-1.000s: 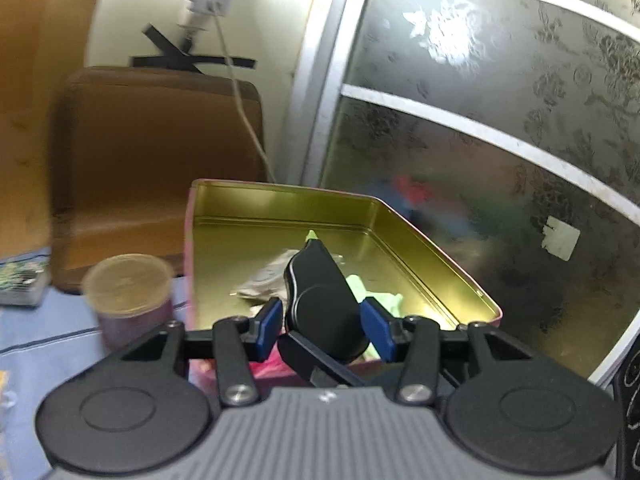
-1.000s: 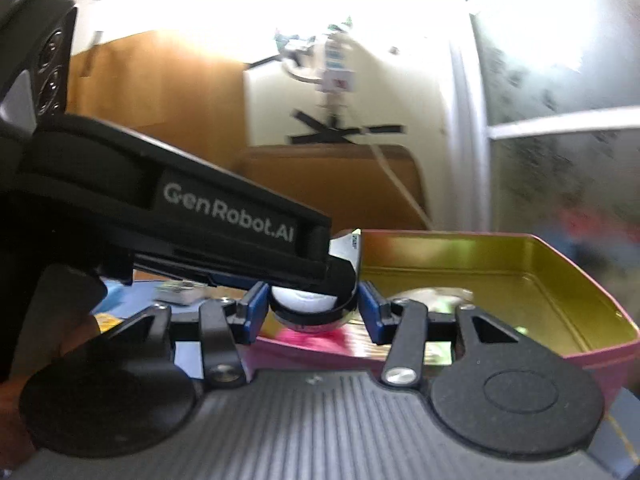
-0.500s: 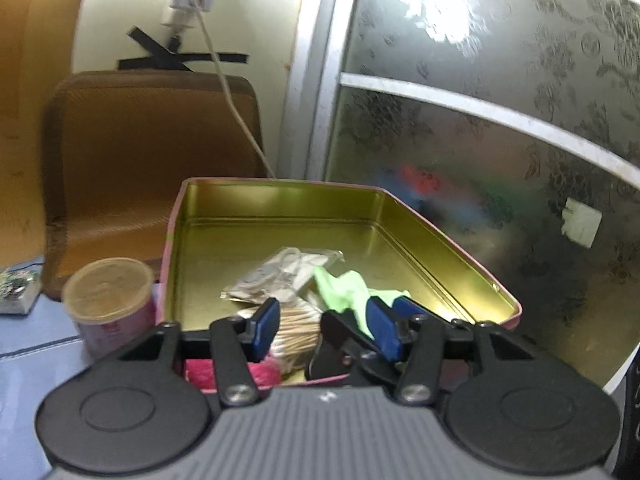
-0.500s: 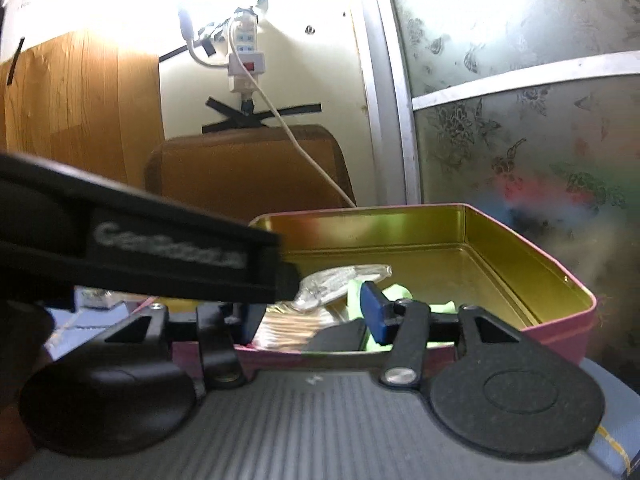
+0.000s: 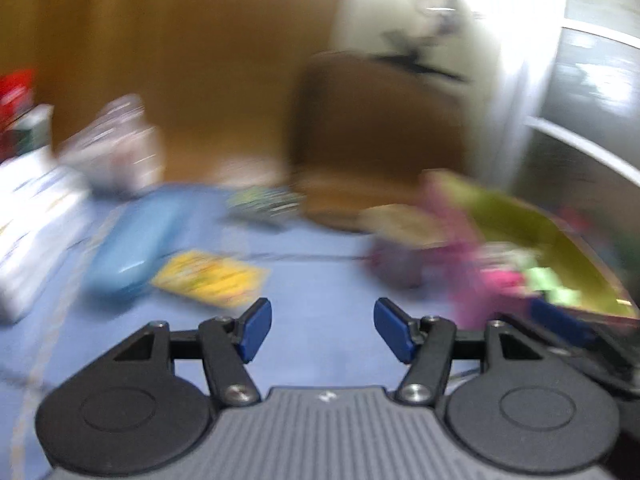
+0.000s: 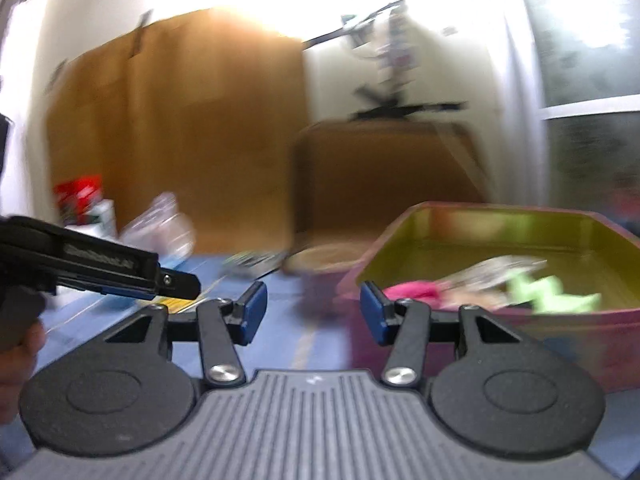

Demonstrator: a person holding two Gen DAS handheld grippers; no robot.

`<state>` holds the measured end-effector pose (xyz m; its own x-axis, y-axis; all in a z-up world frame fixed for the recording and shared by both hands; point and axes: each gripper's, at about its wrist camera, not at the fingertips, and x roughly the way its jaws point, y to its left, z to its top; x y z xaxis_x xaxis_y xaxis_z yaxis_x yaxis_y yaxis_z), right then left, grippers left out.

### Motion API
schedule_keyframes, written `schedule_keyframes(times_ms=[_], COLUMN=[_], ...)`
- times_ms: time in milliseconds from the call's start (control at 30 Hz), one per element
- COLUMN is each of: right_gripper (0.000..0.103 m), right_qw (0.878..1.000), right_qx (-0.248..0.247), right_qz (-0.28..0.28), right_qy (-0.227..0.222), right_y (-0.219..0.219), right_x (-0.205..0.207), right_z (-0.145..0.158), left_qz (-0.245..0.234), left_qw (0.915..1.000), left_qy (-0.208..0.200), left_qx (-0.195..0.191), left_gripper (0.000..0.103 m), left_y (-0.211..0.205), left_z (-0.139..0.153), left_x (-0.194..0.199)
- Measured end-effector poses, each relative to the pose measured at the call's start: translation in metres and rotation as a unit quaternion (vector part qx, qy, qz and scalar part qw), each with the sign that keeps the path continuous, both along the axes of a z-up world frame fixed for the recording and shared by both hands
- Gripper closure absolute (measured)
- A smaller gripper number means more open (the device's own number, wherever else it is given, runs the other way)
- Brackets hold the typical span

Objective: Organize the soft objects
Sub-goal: 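Lower the right gripper onto the blue plastic case and close it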

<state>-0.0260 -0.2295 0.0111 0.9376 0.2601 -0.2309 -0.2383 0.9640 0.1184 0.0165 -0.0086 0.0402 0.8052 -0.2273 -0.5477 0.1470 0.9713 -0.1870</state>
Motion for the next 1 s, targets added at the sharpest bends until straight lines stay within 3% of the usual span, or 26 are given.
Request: schedule_keyframes(times_ms=[133, 333, 433, 533, 667, 800, 867, 1000], right_gripper=[0.049, 0.048, 0.045, 0.038, 0.038, 0.036, 0.029, 0.03], right_qw=[0.996, 0.986, 0.981, 0.981, 0.979, 0.976, 0.975, 0.971], right_qx=[0.012, 0.015, 0.02, 0.014, -0.018, -0.038, -0.055, -0.091], right_qz=[0.071, 0.133, 0.155, 0.159, 0.163, 0.142, 0.129, 0.12], right_qy=[0.051, 0.103, 0.111, 0.109, 0.118, 0.161, 0.172, 0.187], right_y=[0.029, 0.081, 0.118, 0.159, 0.215, 0.252, 0.264, 0.279], right_x=[0.012, 0.037, 0.05, 0.071, 0.106, 0.143, 0.153, 0.164], right_z=[-0.003, 0.003, 0.012, 0.019, 0.024, 0.02, 0.015, 0.006], left_qz=[0.102, 0.226, 0.222, 0.231, 0.253, 0.262, 0.26, 0.257], left_qw=[0.9944, 0.9738, 0.9742, 0.9709, 0.9633, 0.9592, 0.9596, 0.96], left_qy=[0.012, 0.01, -0.023, -0.033, -0.044, -0.062, -0.069, -0.076], left_qx=[0.023, 0.027, -0.032, -0.053, -0.076, -0.087, -0.083, -0.08], left_gripper=[0.045, 0.045, 0.04, 0.04, 0.038, 0.033, 0.032, 0.03], left_y=[0.064, 0.143, 0.162, 0.171, 0.181, 0.183, 0.182, 0.18], left_z=[-0.017, -0.029, -0.029, -0.028, -0.03, -0.032, -0.031, -0.029], left_x=[-0.002, -0.015, -0.032, -0.036, -0.042, -0.046, -0.047, -0.047])
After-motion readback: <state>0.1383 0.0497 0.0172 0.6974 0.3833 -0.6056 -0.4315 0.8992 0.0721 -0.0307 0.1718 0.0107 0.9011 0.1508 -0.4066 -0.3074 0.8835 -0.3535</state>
